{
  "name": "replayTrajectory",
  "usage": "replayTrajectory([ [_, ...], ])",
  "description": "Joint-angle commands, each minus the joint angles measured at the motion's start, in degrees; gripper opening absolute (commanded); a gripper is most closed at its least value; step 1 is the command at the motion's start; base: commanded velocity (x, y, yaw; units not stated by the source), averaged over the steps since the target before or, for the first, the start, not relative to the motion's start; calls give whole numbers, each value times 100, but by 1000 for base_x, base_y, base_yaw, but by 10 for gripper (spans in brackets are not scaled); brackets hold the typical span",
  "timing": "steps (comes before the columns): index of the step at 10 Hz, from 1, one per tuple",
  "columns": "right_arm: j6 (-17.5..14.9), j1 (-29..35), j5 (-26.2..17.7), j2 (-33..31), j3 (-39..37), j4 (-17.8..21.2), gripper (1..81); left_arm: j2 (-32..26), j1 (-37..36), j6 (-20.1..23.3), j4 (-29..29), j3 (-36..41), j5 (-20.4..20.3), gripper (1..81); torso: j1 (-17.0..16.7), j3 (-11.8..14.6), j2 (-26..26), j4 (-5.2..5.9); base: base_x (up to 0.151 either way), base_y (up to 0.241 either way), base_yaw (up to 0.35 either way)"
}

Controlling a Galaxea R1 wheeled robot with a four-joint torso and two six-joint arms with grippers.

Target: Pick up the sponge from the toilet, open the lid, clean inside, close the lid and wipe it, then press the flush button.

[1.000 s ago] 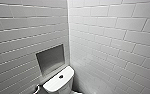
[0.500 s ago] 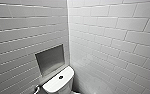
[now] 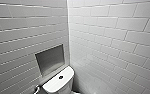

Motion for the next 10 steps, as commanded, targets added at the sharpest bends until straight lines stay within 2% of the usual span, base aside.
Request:
replayTrajectory([
  [1,-25,-42,-7,-1213,1793,-6,10,-1639,-244,-15,-48,2288,22,811,0,0,0,-2,0,0,0],
  [2,-25,-42,20,-1284,1875,-6,10,-1949,-385,-15,-57,2729,31,811,0,0,0,-2,0,0,0],
  [4,-7,-95,353,-1311,1894,-5,10,-2653,-816,-119,-75,3680,83,811,0,0,0,0,0,0,0],
  [6,-16,-60,372,-1364,1911,3,10,-3333,-1255,-375,-75,4528,101,811,0,0,0,-2,0,0,0],
  [10,-7,-42,372,-1347,1876,29,10,-4114,-2337,-813,-83,5783,750,811,0,0,0,-2,0,0,0],
])
